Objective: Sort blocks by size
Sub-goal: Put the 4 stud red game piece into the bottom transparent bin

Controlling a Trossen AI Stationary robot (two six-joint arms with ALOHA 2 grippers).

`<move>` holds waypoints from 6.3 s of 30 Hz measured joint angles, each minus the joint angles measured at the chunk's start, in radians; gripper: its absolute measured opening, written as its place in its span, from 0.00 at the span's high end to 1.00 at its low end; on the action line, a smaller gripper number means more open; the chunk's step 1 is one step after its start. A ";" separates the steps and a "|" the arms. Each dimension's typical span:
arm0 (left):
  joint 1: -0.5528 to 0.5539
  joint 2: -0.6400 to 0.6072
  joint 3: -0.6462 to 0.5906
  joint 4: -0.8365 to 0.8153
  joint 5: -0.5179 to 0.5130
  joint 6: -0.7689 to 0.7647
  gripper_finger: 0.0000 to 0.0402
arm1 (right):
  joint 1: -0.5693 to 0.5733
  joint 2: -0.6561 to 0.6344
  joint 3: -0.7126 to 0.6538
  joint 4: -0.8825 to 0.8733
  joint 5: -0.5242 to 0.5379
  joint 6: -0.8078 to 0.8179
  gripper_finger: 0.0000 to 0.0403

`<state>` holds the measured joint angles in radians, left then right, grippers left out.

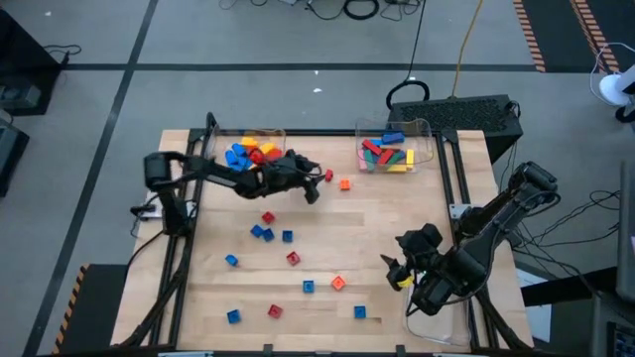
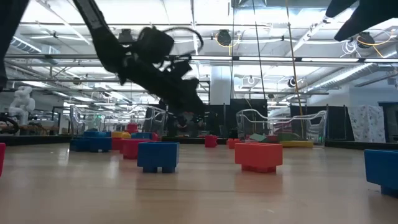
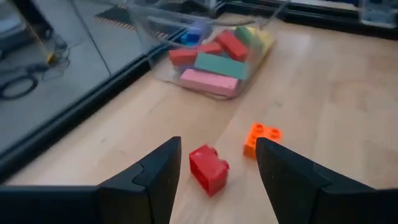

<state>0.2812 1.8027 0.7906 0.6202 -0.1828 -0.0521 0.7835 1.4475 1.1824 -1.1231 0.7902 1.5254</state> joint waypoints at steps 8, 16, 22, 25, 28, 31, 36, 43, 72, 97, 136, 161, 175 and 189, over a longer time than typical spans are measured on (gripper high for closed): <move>-0.013 0.143 0.093 -0.005 -0.002 -0.073 0.48 | -0.003 0.001 0.000 -0.002 0.000 -0.012 0.26; -0.021 0.245 0.160 -0.002 -0.021 -0.090 0.48 | -0.011 0.001 0.000 -0.002 0.021 -0.024 0.26; -0.007 0.275 0.186 -0.014 -0.063 -0.117 0.48 | -0.011 0.001 0.000 -0.001 0.023 -0.024 0.26; -0.002 0.276 0.186 -0.015 -0.071 -0.123 0.48 | -0.011 0.001 0.000 -0.002 0.023 -0.028 0.26; -0.002 0.272 0.185 -0.019 -0.073 -0.123 0.48 | -0.011 0.001 0.000 -0.003 0.024 -0.033 0.26; -0.011 0.255 0.183 -0.034 -0.072 -0.109 0.48 | -0.011 0.001 0.000 -0.003 0.024 -0.045 0.26; -0.029 0.213 0.182 -0.038 -0.099 -0.066 0.48 | -0.014 0.001 0.000 -0.011 0.031 -0.055 0.26; -0.020 0.209 0.182 -0.025 -0.143 -0.017 0.48 | -0.019 0.001 0.000 -0.020 0.030 -0.068 0.26; 0.035 0.288 0.182 -0.009 -0.105 -0.047 0.72 | -0.019 0.001 0.000 -0.012 0.049 -0.072 0.26; -0.116 0.099 0.180 -0.169 0.283 0.114 0.78 | -0.144 0.090 -0.047 0.113 0.096 -0.217 0.26; -0.253 0.039 0.185 0.126 0.574 -0.494 0.76 | -0.284 0.090 -0.048 0.474 0.041 -1.584 0.26; -0.257 0.041 0.185 0.128 0.572 -0.520 0.73 | -0.298 0.091 -0.047 0.530 -0.028 -1.594 0.74; -0.229 0.023 0.186 0.144 0.617 -0.458 0.42 | -0.187 0.082 0.012 0.194 -0.131 -1.217 0.73; -0.216 0.051 0.184 -0.104 0.183 -0.050 0.41 | 0.095 0.082 0.134 -0.273 -0.436 -0.410 0.72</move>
<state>0.0654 1.8535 0.9749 0.5167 0.0005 -0.1022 0.8787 1.5295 1.3168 -1.3958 0.3545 1.1156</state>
